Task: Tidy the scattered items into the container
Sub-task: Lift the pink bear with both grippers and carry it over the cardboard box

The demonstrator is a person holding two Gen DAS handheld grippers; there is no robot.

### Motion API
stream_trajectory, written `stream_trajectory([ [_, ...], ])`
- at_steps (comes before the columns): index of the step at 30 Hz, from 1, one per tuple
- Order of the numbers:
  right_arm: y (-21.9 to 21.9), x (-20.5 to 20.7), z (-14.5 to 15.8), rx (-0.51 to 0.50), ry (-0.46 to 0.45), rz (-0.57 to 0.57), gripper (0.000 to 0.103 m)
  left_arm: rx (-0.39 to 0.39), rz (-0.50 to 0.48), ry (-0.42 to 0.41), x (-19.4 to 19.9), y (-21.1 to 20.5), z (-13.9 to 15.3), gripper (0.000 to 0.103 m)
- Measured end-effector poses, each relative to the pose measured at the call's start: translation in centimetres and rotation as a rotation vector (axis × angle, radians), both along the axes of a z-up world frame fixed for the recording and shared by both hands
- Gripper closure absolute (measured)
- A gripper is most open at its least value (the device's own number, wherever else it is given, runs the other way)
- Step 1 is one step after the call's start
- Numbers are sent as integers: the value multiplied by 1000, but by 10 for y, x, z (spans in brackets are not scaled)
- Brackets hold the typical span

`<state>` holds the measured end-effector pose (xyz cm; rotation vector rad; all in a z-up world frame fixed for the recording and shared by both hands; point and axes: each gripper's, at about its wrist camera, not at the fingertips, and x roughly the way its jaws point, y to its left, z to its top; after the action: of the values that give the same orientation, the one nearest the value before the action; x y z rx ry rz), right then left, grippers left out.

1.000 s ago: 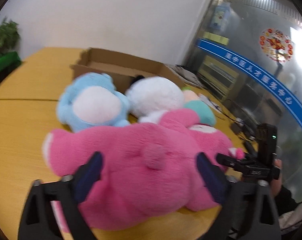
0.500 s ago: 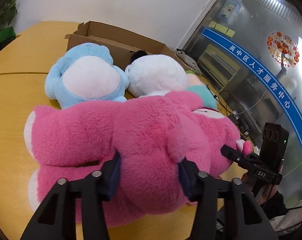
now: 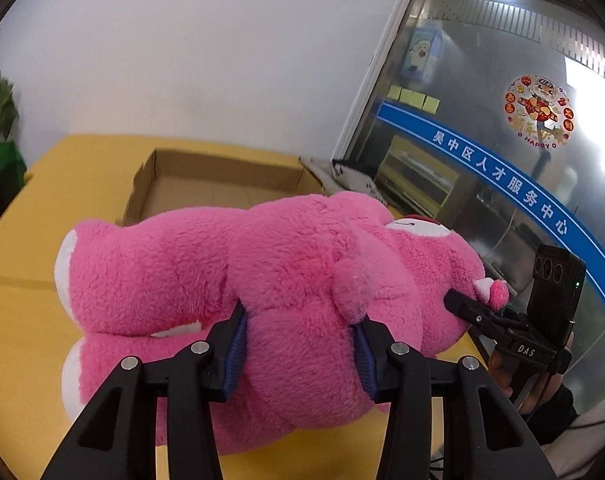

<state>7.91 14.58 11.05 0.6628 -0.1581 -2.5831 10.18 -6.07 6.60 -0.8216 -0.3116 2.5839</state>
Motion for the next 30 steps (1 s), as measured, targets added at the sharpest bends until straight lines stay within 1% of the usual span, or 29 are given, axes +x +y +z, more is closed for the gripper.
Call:
stream_trajectory([
  [3,6,-43,19,-18,27,-31,34,-27,-11,43,-50,2,25,54],
  [6,11,-94,36,-33,48,-59,34,-34,-19,64,-106,1,44,54],
  [8,14,-130,48,-36,58,-77,34,-41,-20,79,-150,-1,56,54],
  [11,14,-186,63,-29,69,-96,34,-44,-25,86,-207,-4,65,54],
  [15,18,-266,67,-35,46,-118,34,-38,-34,42,-300,-7,61,54],
  [17,24,-307,59,-58,18,-133,34,-38,-41,8,-340,-6,49,54],
  [18,26,-326,53,-66,-1,-144,34,-38,-45,-18,-365,-4,39,54],
  [20,29,-360,35,-49,-25,-170,34,-35,-53,-68,-403,-2,16,54],
  [21,31,-377,26,-34,-38,-182,34,-20,-48,-110,-423,-1,1,54],
  [22,33,-393,12,-25,-69,-196,34,-1,-42,-168,-445,1,-20,54],
  [23,35,-408,-1,-17,-109,-209,34,-2,-39,-211,-459,5,-38,54],
  [25,38,-432,-33,15,-198,-238,34,-38,-37,-292,-484,18,-75,55],
  [26,40,-441,-50,31,-245,-250,34,-51,-40,-342,-494,24,-96,57],
  [27,41,-449,-69,54,-309,-263,34,-59,-55,-378,-501,31,-114,56],
  [28,42,-455,-82,75,-356,-274,34,-68,-70,-375,-501,37,-123,55],
  [29,45,-457,-94,88,-396,-290,34,-80,-70,-350,-500,41,-125,55],
  [30,51,-460,-101,66,-428,-301,34,-85,-64,-336,-499,42,-122,53],
])
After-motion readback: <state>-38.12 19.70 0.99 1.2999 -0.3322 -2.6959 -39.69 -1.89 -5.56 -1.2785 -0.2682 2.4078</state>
